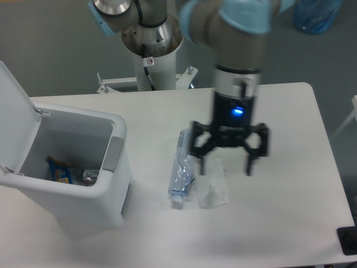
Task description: Open the trash can
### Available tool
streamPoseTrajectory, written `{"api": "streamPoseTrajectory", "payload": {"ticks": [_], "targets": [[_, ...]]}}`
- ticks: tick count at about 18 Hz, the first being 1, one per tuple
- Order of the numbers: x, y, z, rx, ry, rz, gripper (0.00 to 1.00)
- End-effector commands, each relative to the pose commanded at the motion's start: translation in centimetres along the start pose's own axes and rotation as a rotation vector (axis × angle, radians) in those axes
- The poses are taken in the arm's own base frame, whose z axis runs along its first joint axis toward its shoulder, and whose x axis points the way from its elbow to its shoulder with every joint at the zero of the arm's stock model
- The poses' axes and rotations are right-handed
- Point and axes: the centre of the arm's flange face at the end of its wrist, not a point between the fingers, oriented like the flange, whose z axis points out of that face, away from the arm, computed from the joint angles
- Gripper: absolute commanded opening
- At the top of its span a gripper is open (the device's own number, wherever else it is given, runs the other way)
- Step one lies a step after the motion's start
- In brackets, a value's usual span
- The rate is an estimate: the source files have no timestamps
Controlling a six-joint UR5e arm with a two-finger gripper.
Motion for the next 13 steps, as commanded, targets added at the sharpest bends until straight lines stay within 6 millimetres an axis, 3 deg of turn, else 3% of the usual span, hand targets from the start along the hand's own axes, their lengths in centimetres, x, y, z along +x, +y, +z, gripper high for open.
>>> {"api": "streamPoseTrajectory", "payload": {"ticks": [5, 9, 13], "targets": [[-0.1, 0.5, 0.7, -0.046, -0.002, 0.265, 1.0], [-0.5, 2.3, 2.8, -0.185, 0.018, 0.483, 1.0], [-1.1, 3.1, 3.9, -0.246, 0.019, 0.559, 1.0]]}}
